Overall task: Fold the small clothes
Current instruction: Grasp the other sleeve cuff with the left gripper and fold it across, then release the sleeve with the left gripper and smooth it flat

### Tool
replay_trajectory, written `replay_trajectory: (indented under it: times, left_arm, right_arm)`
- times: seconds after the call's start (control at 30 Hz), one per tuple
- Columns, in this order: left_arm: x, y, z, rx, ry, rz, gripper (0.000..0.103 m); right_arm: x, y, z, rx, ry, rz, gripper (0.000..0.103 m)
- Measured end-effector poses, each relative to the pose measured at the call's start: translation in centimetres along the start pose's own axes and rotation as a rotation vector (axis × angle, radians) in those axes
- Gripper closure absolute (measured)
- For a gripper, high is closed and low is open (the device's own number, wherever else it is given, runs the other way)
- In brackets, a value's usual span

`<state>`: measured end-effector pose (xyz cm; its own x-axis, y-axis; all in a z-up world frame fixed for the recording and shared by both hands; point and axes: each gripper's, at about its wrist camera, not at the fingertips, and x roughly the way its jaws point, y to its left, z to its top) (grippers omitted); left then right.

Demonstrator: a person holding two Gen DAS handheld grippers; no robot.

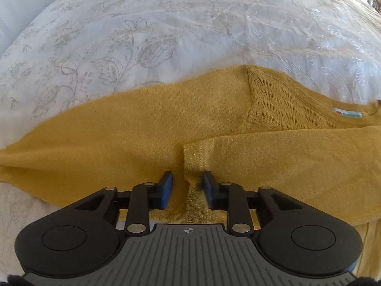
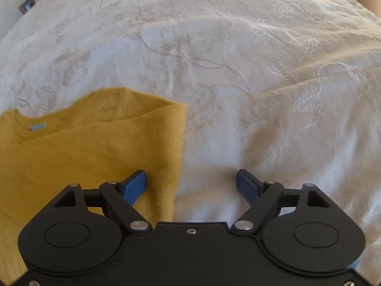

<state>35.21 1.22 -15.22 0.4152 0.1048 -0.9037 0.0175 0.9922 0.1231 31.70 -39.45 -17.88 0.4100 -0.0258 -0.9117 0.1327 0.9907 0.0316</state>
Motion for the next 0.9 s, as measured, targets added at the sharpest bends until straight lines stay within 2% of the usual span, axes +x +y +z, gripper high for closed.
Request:
replay_trajectory:
  times: [0.03,0.13,0.23,0.33,0.47,0.63,0.8,0.9]
  left_arm:
    - [0.0,0.1,-0.1,-0.006,-0.006,0.01,0.057]
    - [-0.3,1.0,-0.3,-0.055,-0.004,0.003,0.049]
    - [-1.3,1.9,-0.8,-0.116,0.017,-0.042,0.039]
    - [-2.8,1.8,-1.9,-0.143,0.021,-0.068,0.023]
    - [-4.6,-0.4,-4.2,-0.083,0.031,-0.035,0.022]
    - [-4.3,-1.9,-6.8,-0.071,0.135,-0.032,0.016]
    - [-4.4,-2.6,-8.3,-0.06,0.193,-0.02,0.015]
    - [-4.0,-2.8,-9.0,-0.052,0.215,-0.018,0.008]
  right_arm:
    - [-0.2,-0.1,-0.1,-0.004,-0.005,-0.026,0.019]
    - [-1.8,-0.5,-0.3,0.027,-0.03,-0.022,0.018]
    - [-4.3,0.2,-1.2,0.023,-0.075,0.075,0.015]
    - [-5.6,1.8,-2.5,-0.013,-0.082,0.148,0.012]
    - [-5.2,3.0,-4.6,-0.007,-0.042,0.169,0.01]
    - [-2.8,1.5,-7.2,0.05,0.062,0.067,0.008]
    - [-4.2,-0.3,-7.8,0.108,0.05,0.042,0.005]
    - [-6.2,0.1,-8.0,0.075,0.012,0.08,0.005]
